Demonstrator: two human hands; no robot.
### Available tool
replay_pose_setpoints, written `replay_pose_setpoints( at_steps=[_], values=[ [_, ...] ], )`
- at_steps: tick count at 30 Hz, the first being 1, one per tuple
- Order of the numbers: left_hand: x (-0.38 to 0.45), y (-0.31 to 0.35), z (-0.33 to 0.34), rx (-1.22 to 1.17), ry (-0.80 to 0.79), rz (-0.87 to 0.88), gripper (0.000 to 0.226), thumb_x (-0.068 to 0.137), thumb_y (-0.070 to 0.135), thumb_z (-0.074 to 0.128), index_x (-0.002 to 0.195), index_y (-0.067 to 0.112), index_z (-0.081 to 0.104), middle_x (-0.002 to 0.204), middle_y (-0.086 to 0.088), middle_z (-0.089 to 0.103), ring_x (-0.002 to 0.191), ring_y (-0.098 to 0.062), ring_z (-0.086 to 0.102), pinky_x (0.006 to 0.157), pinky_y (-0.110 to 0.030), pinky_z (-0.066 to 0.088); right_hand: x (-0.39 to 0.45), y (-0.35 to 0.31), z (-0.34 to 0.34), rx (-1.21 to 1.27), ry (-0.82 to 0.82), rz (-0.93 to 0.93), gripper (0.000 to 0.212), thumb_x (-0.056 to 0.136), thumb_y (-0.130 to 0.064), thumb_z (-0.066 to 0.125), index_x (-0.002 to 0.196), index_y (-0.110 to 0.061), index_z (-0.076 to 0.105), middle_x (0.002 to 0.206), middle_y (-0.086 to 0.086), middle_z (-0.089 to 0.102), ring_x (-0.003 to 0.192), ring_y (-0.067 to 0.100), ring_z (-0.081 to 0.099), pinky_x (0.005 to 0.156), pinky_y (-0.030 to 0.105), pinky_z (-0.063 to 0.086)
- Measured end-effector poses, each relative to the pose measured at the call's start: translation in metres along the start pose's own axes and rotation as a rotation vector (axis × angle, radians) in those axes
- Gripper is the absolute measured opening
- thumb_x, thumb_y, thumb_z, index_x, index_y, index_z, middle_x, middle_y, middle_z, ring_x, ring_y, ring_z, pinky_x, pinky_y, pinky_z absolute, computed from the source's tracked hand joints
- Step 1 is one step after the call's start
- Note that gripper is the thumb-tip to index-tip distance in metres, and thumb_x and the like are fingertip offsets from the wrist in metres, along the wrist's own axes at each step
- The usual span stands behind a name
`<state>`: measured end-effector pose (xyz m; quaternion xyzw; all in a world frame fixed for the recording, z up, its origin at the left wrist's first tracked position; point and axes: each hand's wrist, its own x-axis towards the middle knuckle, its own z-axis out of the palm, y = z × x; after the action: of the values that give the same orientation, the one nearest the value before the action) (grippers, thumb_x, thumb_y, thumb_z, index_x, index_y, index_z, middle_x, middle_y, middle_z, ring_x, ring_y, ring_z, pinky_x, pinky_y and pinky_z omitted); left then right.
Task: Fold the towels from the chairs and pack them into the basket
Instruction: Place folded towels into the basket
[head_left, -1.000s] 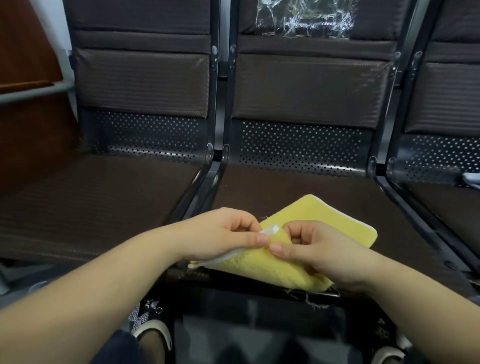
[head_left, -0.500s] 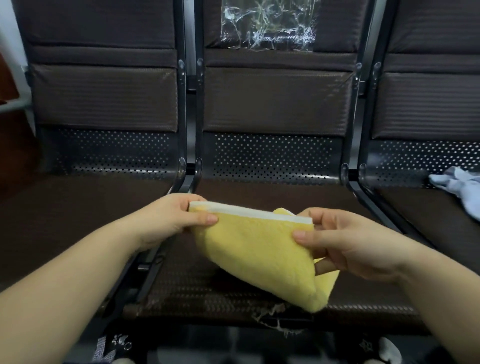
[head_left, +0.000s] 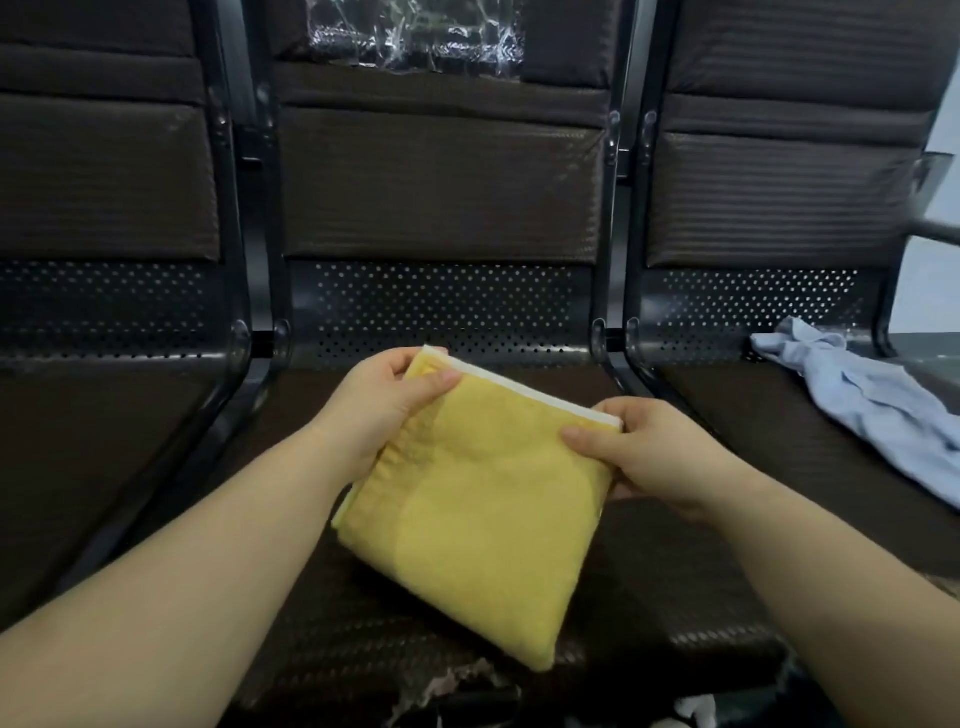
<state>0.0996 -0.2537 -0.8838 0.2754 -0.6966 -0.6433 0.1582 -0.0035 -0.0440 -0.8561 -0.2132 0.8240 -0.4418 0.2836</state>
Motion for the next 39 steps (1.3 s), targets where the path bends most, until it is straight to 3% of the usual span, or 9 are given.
replay_pose_setpoints(
  at_steps=[5,10,14,18,22,24,33,35,39],
  values=[
    [0.021,-0.02,0.011,0.129,-0.003,-0.074,0.039,0.081,0.026,0.074,0.118,0.029,0.06,0.107,0.003,0.068,0.095,-0.016,0.065,0.087,-0.037,0.052,0.026,0.027,0.001,-0.161,0.045,0.053,0.014,0.087,-0.029,0.067,0.089,-0.015,0.064,0.088,0.0,0.064,0.078,0.011,0.061,0.05,0.018,0.049],
    [0.028,-0.042,0.006,0.448,-0.116,-0.251,0.059,0.077,0.029,0.077,0.13,0.03,0.05,0.111,0.008,0.061,0.104,-0.014,0.058,0.096,-0.034,0.044,0.041,0.047,0.008,-0.378,0.028,0.12,0.016,0.084,-0.035,0.069,0.088,-0.021,0.064,0.087,0.0,0.065,0.079,0.017,0.062,0.075,0.035,0.056],
    [0.028,-0.046,0.011,0.514,-0.116,-0.253,0.063,0.078,0.027,0.077,0.134,0.026,0.047,0.103,0.009,0.056,0.102,-0.015,0.057,0.094,-0.031,0.045,0.043,0.046,0.012,-0.435,0.032,0.136,0.02,0.085,-0.037,0.068,0.094,-0.02,0.062,0.091,0.0,0.064,0.076,0.015,0.057,0.067,0.028,0.048],
    [0.023,-0.046,0.011,0.635,-0.053,-0.259,0.062,0.079,0.039,0.074,0.133,0.025,0.047,0.12,0.001,0.057,0.109,-0.017,0.055,0.094,-0.032,0.045,0.042,0.042,0.015,-0.453,0.094,0.207,0.033,0.088,-0.04,0.062,0.109,-0.015,0.056,0.097,0.002,0.06,0.08,0.016,0.056,0.068,0.029,0.05],
    [0.008,-0.039,0.004,0.762,-0.041,-0.315,0.06,0.085,0.048,0.064,0.134,0.021,0.046,0.137,0.0,0.049,0.123,-0.02,0.047,0.093,-0.032,0.04,0.035,0.034,0.016,-0.354,0.084,0.396,0.049,0.091,-0.044,0.057,0.121,-0.006,0.052,0.082,0.007,0.058,0.069,0.017,0.06,0.048,0.027,0.052],
    [-0.002,-0.035,0.001,0.787,-0.061,-0.342,0.059,0.086,0.049,0.062,0.134,0.019,0.047,0.137,-0.001,0.048,0.124,-0.021,0.047,0.094,-0.033,0.039,0.03,0.03,0.017,-0.31,0.081,0.429,0.054,0.091,-0.042,0.057,0.13,-0.006,0.047,0.083,0.01,0.057,0.068,0.018,0.062,0.048,0.028,0.053],
    [-0.044,-0.034,-0.011,0.738,-0.139,-0.481,0.051,0.084,0.051,0.064,0.114,0.011,0.061,0.101,-0.006,0.065,0.085,-0.019,0.06,0.064,-0.028,0.047,0.005,0.019,0.038,-0.334,0.024,0.389,0.056,0.088,-0.047,0.06,0.125,-0.006,0.049,0.096,0.007,0.055,0.075,0.023,0.056,0.047,0.03,0.046],
    [-0.056,-0.034,-0.011,0.542,-0.136,-0.555,0.041,0.083,0.04,0.07,0.102,0.005,0.061,0.085,-0.008,0.06,0.068,-0.018,0.055,0.045,-0.024,0.044,-0.001,0.017,0.042,-0.387,-0.001,0.357,0.062,0.089,-0.049,0.057,0.133,-0.006,0.044,0.11,0.009,0.055,0.092,0.026,0.056,0.061,0.03,0.045],
    [-0.078,-0.035,-0.012,0.359,-0.145,-0.655,0.031,0.082,0.032,0.073,0.097,0.008,0.058,0.082,-0.006,0.055,0.063,-0.014,0.05,0.042,-0.019,0.041,-0.013,0.015,0.047,-0.377,-0.055,0.358,0.067,0.089,-0.05,0.058,0.137,-0.006,0.043,0.132,0.012,0.052,0.116,0.03,0.053,0.084,0.034,0.04]
  ],
)
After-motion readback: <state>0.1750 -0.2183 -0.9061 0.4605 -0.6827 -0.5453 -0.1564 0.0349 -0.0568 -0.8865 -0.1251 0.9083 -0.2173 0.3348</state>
